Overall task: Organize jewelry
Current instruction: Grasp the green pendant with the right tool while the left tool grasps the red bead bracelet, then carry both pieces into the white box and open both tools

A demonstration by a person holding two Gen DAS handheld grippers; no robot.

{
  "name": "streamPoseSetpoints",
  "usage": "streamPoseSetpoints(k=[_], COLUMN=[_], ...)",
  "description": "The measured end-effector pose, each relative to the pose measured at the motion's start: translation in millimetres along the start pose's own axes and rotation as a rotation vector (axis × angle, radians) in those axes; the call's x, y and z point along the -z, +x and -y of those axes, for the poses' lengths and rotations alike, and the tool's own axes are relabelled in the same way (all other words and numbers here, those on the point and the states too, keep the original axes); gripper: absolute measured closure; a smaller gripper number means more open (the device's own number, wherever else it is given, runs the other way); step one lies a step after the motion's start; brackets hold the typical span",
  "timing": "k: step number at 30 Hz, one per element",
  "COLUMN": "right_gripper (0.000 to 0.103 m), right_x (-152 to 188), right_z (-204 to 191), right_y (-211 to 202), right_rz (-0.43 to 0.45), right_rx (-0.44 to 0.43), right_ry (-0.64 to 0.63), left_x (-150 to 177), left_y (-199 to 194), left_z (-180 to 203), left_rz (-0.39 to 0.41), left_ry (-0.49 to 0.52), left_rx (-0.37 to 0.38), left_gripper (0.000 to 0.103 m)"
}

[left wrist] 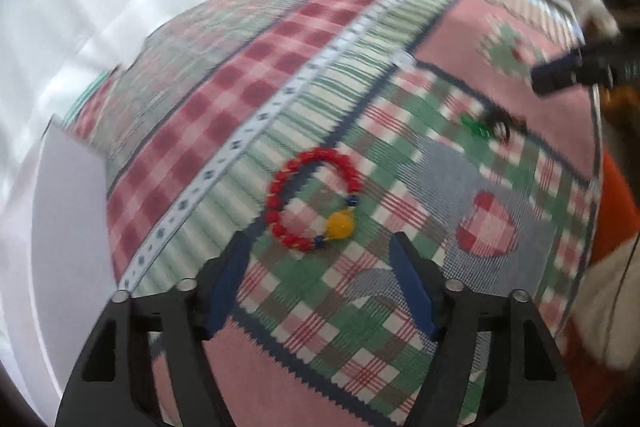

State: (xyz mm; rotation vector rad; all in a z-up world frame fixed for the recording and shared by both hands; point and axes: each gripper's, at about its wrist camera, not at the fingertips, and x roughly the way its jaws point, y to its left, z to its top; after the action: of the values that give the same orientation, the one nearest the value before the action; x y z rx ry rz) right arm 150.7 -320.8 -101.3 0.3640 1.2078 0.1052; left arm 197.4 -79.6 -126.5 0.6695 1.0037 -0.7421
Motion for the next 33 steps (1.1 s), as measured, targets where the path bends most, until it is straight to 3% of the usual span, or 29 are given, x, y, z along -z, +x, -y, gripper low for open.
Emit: streamPoseSetpoints(k=[5,11,16,18,22,27,33], right_gripper=[0.06,0.06,0.06,0.06,0.06,0.06,0.06], right_x=[4,5,5,5,0,-10,-11], right_z=[-5,-7,-8,-9,-9,11,-27], right_y=[4,0,-4,-5,-6,6,33], right_rz=[-0.017,-0.016,-0.014,-0.017,-0.003,-0.022,-0.063], right_rx=[-0.013,-0.016,-0.029,-0.04,-0.056,-0.085,-0.054], right_ry=[-0.012,-0.023,-0.025,-0.028,-0.01,0.111,-0.084], left_x=[-6,-7,-3,-2,-2,6,16], left_y=[19,24,24,24,24,13,4], left_z=[15,8,1,1,-2,-17,-35], left_rz=[-0.01,-0.007,-0.014,-0.015,-0.005,0.031,0.028], left_ry=[0.068,0.018,-0.028,-0.047,-0.136,-0.348,-0.563], left_rx=[-0.009,0.068,0.085,0.108,0.143,0.23,0.269], left_gripper=[0.043,0.074,0.075,0.087,0.087,0.087,0.087])
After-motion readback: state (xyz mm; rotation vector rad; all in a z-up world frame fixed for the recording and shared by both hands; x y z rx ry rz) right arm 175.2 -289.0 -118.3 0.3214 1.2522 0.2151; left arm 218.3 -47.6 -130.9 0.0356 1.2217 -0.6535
